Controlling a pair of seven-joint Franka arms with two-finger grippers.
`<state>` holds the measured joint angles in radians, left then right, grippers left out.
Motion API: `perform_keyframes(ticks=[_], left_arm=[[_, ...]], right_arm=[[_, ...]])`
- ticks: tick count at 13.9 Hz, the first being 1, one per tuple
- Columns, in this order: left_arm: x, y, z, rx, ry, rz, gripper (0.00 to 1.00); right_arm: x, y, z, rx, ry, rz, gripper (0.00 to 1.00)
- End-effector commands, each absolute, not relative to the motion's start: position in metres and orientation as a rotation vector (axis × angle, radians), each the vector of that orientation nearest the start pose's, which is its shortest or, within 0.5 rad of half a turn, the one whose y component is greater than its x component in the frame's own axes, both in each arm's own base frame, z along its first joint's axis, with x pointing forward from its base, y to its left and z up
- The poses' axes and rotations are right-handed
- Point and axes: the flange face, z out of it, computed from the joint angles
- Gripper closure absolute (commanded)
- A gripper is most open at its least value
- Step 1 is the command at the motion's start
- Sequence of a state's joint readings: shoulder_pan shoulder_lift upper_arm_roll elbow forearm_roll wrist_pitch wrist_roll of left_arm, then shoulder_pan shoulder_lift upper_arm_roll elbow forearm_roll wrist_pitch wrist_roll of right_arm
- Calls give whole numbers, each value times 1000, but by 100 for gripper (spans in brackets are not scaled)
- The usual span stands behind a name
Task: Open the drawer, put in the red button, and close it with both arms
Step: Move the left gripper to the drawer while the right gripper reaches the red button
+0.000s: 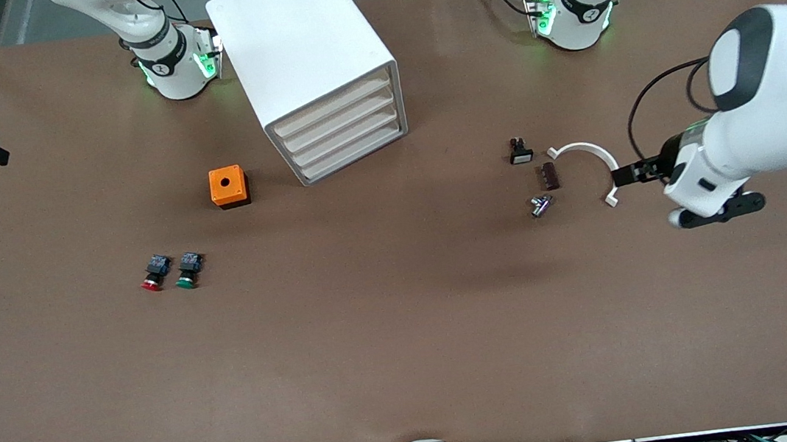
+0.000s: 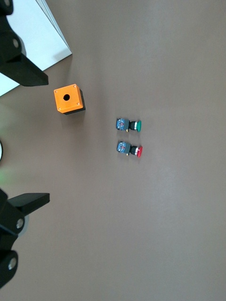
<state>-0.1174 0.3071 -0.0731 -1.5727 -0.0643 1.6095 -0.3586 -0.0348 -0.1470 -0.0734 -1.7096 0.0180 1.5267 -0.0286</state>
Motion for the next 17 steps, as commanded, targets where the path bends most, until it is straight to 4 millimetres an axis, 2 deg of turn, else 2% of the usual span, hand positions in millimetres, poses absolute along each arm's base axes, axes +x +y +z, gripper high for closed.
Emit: perform_keyframes(ticks=[1, 2, 3, 4, 6, 8, 10, 12, 15, 17], left_arm=[[624, -145, 436, -3088, -423, 457, 0], [624, -158, 425, -3073, -474, 487, 0], [624, -169, 415, -3051, -527, 506, 0], [626, -181, 405, -3029, -578, 517, 0], [630, -207, 386, -3001, -695, 570, 0], [633, -228, 377, -2972, -796, 584, 0], [630, -251, 366, -2924, -880, 588, 0], [627, -266, 354, -2880, -1042, 650, 0], [620, -294, 345, -2841, -1134, 735, 0], [618, -307, 335, -2808, -1223, 838, 0]], right_arm=[[515, -64, 624, -3120, 143, 73, 0], [519, -67, 616, -3117, 155, 96, 0], [528, -69, 597, -3112, 160, 155, 0], [531, -72, 597, -3112, 167, 149, 0], [550, -85, 565, -3111, 187, 235, 0], [556, -97, 553, -3099, 209, 235, 0], [569, -98, 523, -3102, 207, 282, 0], [577, -100, 484, -3107, 232, 245, 0], [577, -101, 439, -3103, 360, 130, 0], [573, -94, 407, -3097, 440, 97, 0]])
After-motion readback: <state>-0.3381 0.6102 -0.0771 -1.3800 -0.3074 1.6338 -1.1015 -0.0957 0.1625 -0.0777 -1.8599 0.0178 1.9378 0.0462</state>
